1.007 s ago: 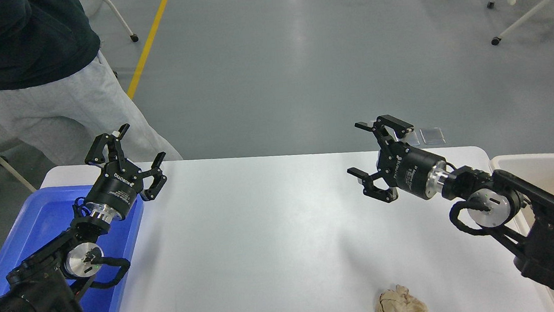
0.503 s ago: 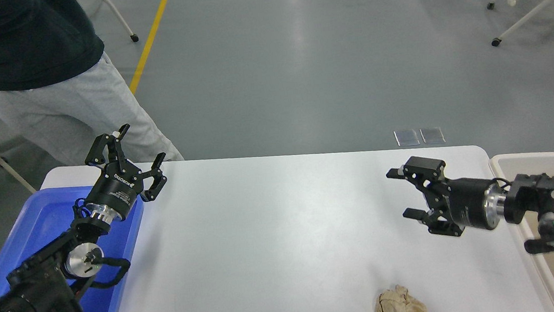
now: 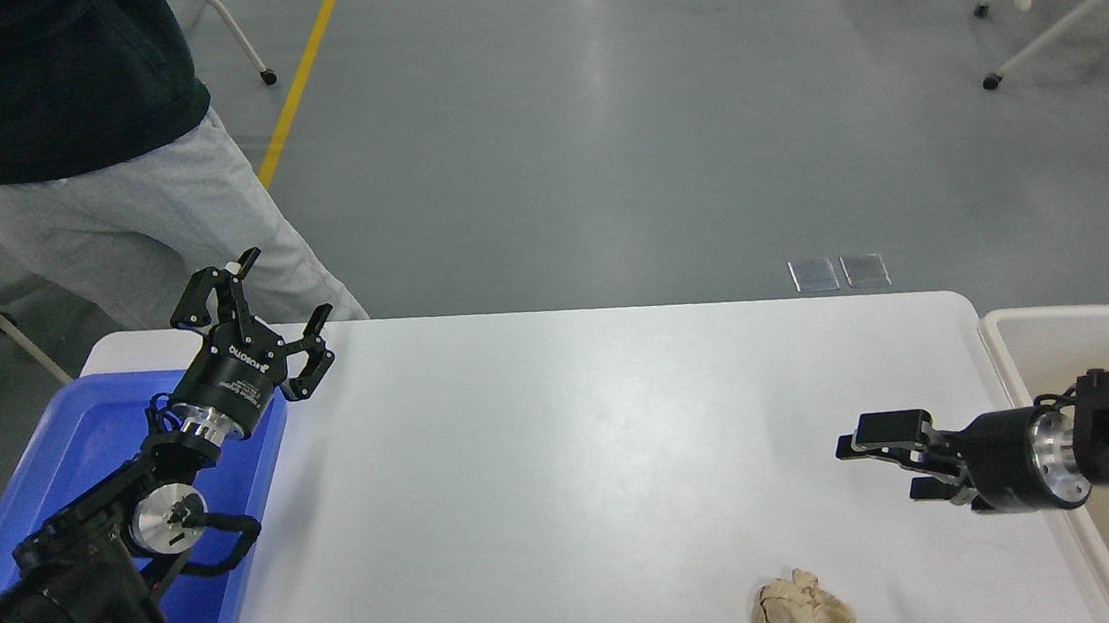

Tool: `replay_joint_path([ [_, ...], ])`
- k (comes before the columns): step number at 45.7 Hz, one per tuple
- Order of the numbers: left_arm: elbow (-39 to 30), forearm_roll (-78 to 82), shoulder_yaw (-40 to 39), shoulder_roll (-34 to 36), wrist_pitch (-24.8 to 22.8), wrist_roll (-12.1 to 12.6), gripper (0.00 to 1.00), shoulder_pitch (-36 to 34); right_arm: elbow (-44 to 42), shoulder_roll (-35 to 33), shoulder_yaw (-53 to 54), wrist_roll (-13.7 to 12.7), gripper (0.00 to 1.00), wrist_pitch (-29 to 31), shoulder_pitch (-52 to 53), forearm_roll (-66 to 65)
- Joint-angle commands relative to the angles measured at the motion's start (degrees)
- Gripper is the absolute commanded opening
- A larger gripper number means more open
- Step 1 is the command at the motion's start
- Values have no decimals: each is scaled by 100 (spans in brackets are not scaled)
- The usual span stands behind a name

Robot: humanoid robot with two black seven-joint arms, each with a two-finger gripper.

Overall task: Tidy desktop
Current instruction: 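Swing the right gripper down toward the crumpled beige tissue, opening it, then lower the right gripper onto the tissue and close it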

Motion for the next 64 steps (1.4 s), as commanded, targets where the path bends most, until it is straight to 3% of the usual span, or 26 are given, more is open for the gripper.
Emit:
replay_joint_path([
  [1, 0, 8, 2, 0, -2, 1, 100, -6, 66, 214, -1960, -6, 100, -64, 2207, 532],
  [7, 0, 0, 2, 0, -2, 1, 100, -6, 75, 628, -2742, 38, 100, -274, 2937, 1218],
  [11, 0, 0, 2, 0, -2, 1, 100, -6, 162, 1049, -3506, 117, 100, -757, 3245, 1780],
  [18, 0, 0, 2, 0, -2, 9, 100, -6, 716, 1770, -4474, 556, 100, -1725, 3474, 2150],
  [32, 0, 0, 2, 0, -2, 1, 100, -5, 1181, 2877, -5406, 627, 100, -2401, 3580, 2168],
  [49, 0, 0, 2, 0, -2, 1, 100, 3, 1181, 3924, -5521, 697, 100, -2797, 3492, 2194],
  [64, 0, 0, 2, 0, -2, 1, 100, 3, 1181, 4838, -5424, 706, 100, -3438, 2631, 2405],
])
